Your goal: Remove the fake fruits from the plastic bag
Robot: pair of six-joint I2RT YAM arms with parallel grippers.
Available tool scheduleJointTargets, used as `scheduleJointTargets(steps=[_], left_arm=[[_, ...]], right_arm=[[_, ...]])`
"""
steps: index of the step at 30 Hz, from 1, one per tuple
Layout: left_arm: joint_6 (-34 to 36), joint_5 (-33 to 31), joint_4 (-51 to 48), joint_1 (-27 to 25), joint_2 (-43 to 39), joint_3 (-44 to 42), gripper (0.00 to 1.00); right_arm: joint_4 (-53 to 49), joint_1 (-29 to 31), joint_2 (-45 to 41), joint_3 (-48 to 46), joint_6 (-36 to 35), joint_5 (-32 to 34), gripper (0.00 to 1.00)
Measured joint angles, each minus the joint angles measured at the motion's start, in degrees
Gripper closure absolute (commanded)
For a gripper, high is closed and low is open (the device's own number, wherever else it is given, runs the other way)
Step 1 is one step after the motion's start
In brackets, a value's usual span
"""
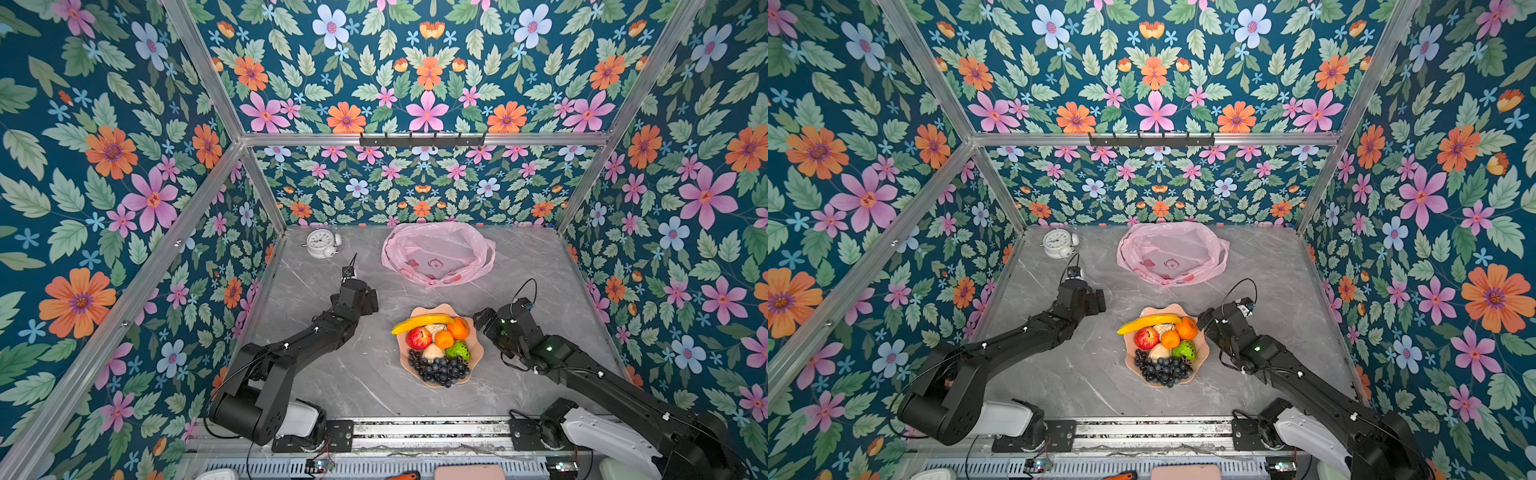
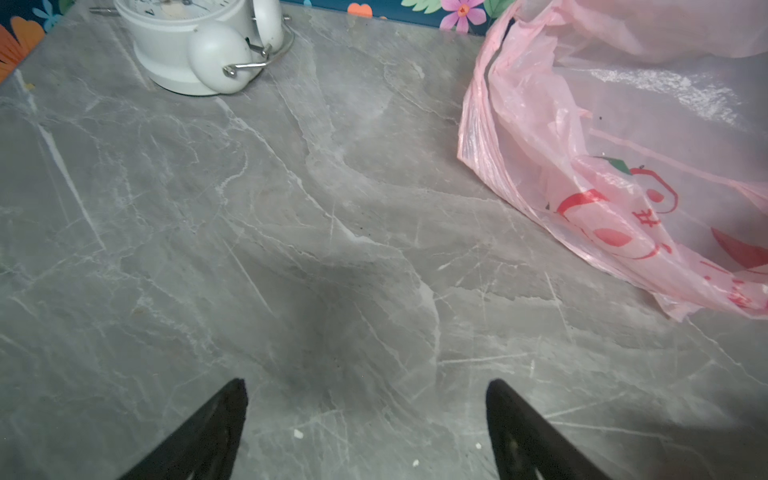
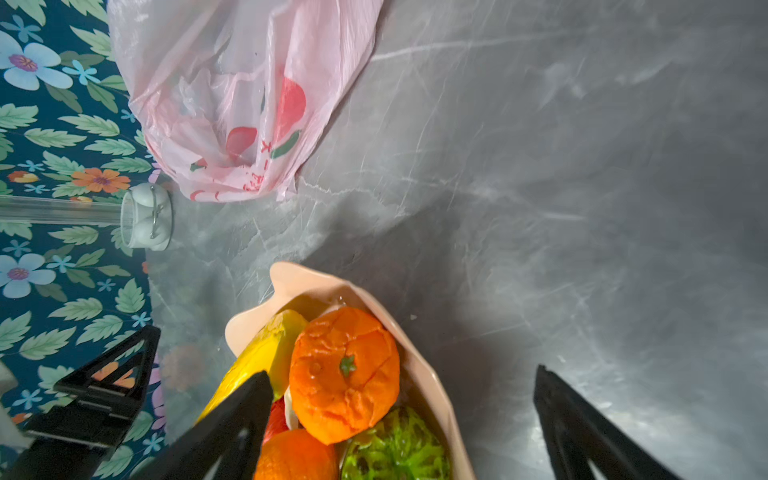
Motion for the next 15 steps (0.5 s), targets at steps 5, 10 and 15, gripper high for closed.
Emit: scheduleJointTargets(steps=[5, 10, 15], left_arm=[[0.2, -6.3, -0.1, 0.0, -3.2, -0.9, 0.05], [0.7, -15.0, -0.6, 0.2, -4.4, -0.1, 0.00], [2.9, -23.5, 0.9, 1.9, -5.1, -0.8, 0.00]], right_arm=[[-5.4, -7.6, -1.9, 5.2, -11.3, 2.6, 0.01], [-3.2, -11.6, -2.0, 5.8, -27.2, 9.4, 0.01], [7.7, -15.1, 1.7, 2.2, -43.0, 16.4, 0.01]])
